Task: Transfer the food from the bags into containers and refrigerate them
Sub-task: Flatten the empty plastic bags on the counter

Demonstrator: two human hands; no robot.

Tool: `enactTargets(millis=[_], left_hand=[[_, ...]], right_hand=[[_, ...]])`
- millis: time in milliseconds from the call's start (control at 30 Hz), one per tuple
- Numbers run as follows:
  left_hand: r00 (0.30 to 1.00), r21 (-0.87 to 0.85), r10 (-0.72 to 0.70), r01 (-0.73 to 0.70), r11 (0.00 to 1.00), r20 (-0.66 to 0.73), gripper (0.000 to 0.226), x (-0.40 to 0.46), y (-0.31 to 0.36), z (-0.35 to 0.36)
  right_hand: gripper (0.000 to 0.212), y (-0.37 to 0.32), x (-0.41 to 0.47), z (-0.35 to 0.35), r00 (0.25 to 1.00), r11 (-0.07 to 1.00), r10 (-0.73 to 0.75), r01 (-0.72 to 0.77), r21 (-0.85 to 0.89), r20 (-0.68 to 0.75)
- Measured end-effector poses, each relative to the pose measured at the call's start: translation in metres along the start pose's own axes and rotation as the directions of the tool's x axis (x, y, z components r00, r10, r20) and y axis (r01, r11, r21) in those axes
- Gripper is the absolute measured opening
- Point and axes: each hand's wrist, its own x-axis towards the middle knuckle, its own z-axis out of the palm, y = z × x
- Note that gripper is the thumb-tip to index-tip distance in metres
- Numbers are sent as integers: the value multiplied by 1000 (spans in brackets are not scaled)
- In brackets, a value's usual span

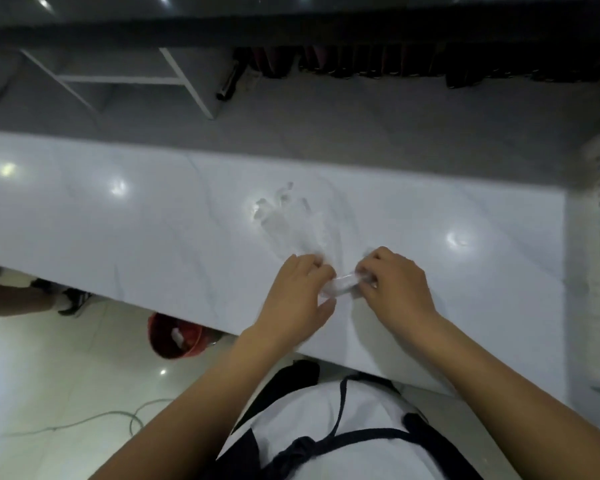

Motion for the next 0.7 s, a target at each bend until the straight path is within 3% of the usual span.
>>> enactTargets(millis=[167, 233, 367, 433, 567, 700], left_hand=[[958, -396, -257, 189, 899, -124, 18, -33, 2, 3], [915, -583, -386, 251, 773, -117, 14, -44, 5, -10], [846, -820, -533, 299, 488, -9, 14, -78, -10, -48], [802, -891, -597, 271, 364, 0, 13, -107, -28, -67], [702, -996, -712, 43, 79, -26, 14, -171, -66, -96], [623, -997, -782, -59, -44, -2, 25, -226, -117, -103]], right_hand=[[19, -14, 14, -2, 974, 964, -168, 130, 233, 154], [24, -32, 17, 1, 961, 939, -209, 145, 312, 183], [66, -81, 15, 13, 918, 883, -263, 104, 457, 298], [60, -110, 17, 27, 862, 861, -378, 192, 471, 339], [34, -176, 19, 67, 755, 821, -499, 254, 511, 425], [25, -246, 20, 117, 646, 817, -565, 351, 458, 513]])
